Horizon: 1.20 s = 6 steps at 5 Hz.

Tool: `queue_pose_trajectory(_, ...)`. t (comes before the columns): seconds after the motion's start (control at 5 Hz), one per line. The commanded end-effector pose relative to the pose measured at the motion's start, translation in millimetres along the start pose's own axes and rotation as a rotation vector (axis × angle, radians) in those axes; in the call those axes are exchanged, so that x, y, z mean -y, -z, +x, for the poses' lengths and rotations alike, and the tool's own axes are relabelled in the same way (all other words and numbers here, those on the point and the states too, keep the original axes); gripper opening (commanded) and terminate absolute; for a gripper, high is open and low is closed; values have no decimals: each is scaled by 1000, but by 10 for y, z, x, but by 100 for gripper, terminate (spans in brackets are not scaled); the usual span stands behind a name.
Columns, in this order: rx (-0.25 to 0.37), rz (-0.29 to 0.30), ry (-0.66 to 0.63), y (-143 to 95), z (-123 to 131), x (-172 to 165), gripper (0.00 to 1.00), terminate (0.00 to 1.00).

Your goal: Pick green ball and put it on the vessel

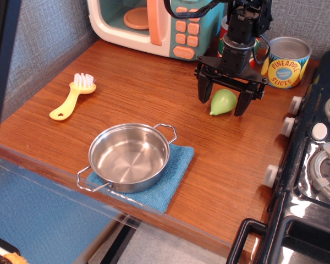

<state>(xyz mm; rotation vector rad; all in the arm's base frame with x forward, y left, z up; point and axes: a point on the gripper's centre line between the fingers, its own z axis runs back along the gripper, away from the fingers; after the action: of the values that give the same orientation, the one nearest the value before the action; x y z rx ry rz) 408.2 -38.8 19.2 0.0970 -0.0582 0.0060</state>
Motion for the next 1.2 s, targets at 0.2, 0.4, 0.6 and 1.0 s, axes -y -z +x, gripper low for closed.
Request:
queue_pose_trajectory(0.2, 51, -13, -29, -159, 118, -70, 0, 0)
queue_pose_trajectory(0.4, 86, -64, -46, -364, 169, -115, 0, 0)
queue_pose_trajectory(0.6, 203, -108, -73, -857, 174, -293, 0, 0)
queue_pose_trajectory(1.0, 235, -70, -221, -1149, -506, -1117, 0, 0)
